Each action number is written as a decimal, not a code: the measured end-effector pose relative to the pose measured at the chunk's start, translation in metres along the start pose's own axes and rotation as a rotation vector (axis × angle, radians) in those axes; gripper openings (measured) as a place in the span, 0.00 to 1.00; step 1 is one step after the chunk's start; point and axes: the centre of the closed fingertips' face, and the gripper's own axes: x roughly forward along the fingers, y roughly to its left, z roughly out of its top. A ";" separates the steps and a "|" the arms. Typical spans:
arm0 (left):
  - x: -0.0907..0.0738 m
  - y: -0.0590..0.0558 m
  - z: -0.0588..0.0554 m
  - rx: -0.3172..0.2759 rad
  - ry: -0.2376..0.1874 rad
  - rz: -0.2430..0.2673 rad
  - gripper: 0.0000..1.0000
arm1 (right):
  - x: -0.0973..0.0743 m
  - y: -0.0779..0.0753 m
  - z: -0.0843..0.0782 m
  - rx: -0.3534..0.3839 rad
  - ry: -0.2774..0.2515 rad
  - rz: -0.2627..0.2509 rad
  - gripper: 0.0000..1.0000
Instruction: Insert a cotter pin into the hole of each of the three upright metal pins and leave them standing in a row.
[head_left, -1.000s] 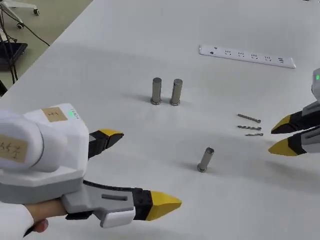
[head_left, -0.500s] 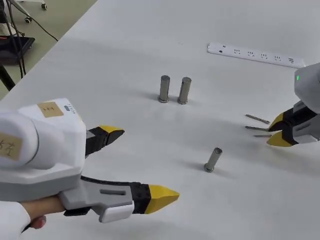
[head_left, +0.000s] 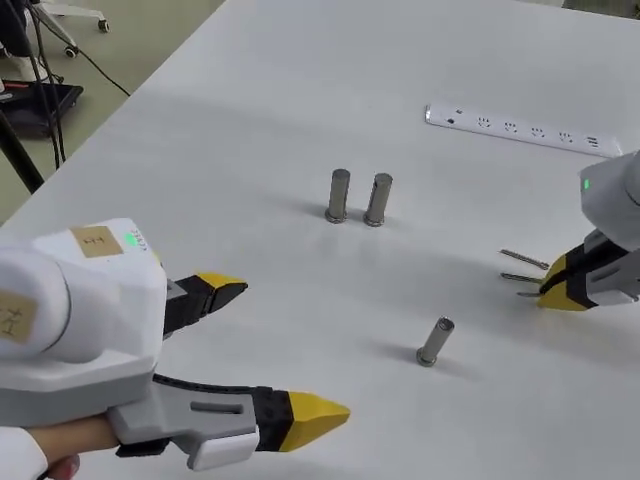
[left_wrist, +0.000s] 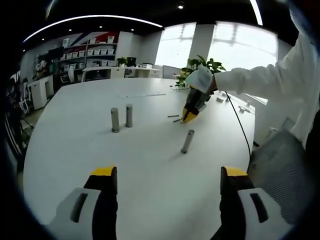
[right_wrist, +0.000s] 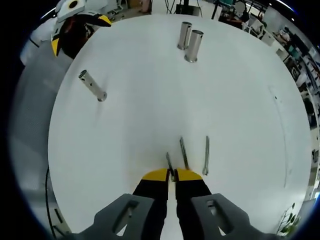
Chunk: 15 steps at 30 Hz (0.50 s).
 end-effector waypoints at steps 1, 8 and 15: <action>0.000 0.000 0.000 0.000 0.000 0.000 0.83 | 0.000 0.000 -0.001 -0.001 0.003 -0.001 0.00; 0.003 0.000 0.003 0.009 0.012 0.002 0.80 | 0.001 0.002 -0.002 -0.041 0.008 -0.002 0.00; 0.005 -0.002 0.005 -0.010 0.005 -0.002 0.77 | 0.001 0.001 -0.002 0.002 0.020 0.000 0.00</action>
